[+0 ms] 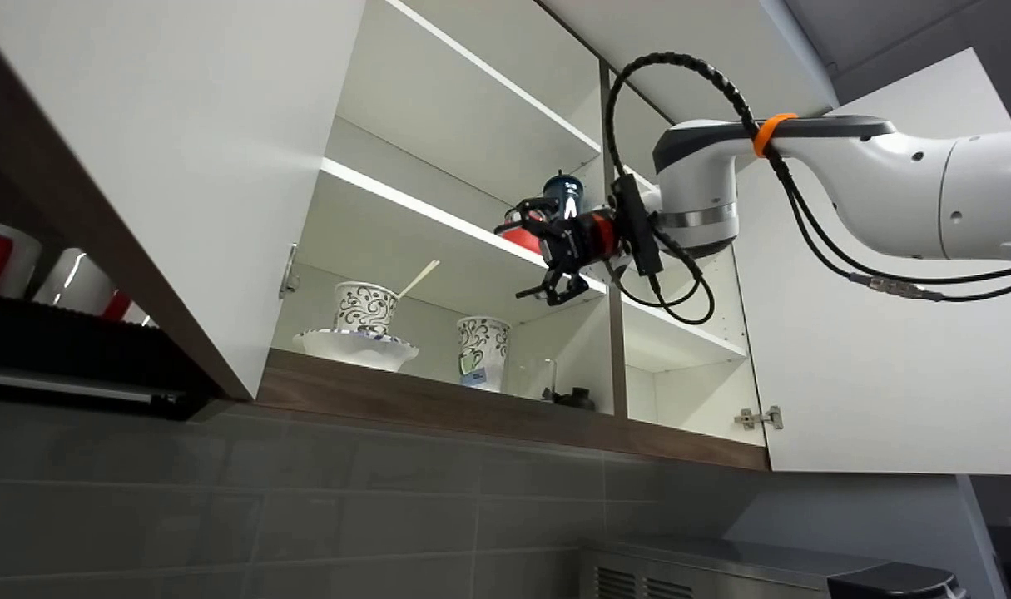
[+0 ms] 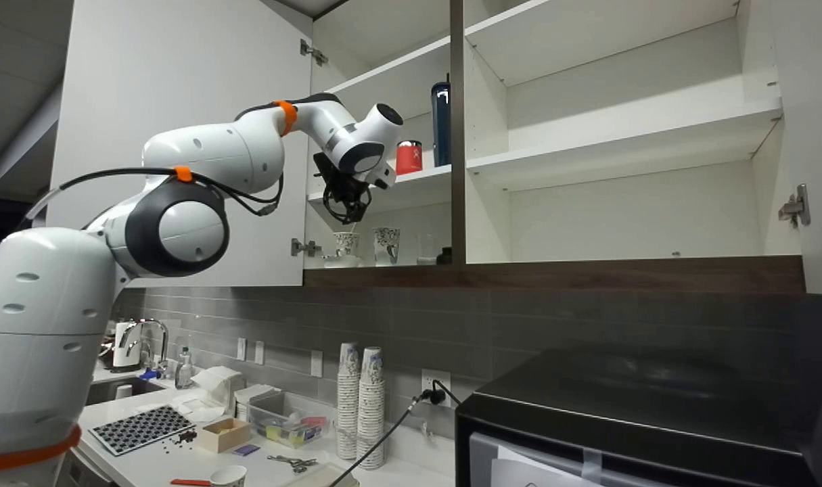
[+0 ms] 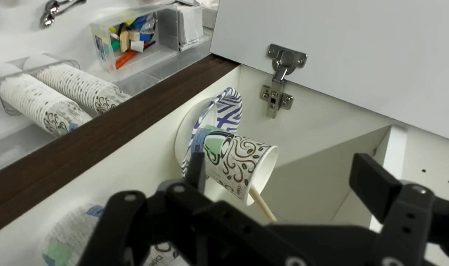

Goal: Put the chopsticks in the cup, then put the bowl in the top cabinet

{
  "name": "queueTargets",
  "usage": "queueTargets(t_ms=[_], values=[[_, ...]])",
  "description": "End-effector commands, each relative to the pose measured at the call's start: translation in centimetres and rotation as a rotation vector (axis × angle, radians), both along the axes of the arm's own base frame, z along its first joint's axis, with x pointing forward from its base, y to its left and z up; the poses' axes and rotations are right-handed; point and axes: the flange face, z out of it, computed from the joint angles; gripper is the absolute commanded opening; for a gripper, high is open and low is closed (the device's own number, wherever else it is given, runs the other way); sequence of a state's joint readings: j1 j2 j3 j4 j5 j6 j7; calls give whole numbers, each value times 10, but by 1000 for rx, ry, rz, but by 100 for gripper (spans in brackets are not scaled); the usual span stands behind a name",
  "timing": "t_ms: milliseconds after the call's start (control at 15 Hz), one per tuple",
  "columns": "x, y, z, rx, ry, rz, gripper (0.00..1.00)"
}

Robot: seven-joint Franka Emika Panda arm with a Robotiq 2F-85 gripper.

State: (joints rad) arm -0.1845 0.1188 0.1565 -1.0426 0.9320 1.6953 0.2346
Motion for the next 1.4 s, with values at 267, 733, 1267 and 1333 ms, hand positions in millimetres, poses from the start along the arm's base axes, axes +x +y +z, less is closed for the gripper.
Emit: queueTargets(t_ms=[267, 733, 1267, 1333], values=[[-46, -22, -13, -87, -416, 17, 100], [-91, -35, -43, -142, -490, -73, 100], [-102, -40, -39, -119, -467, -59, 100], [-100, -40, -40, -118, -464, -58, 100]])
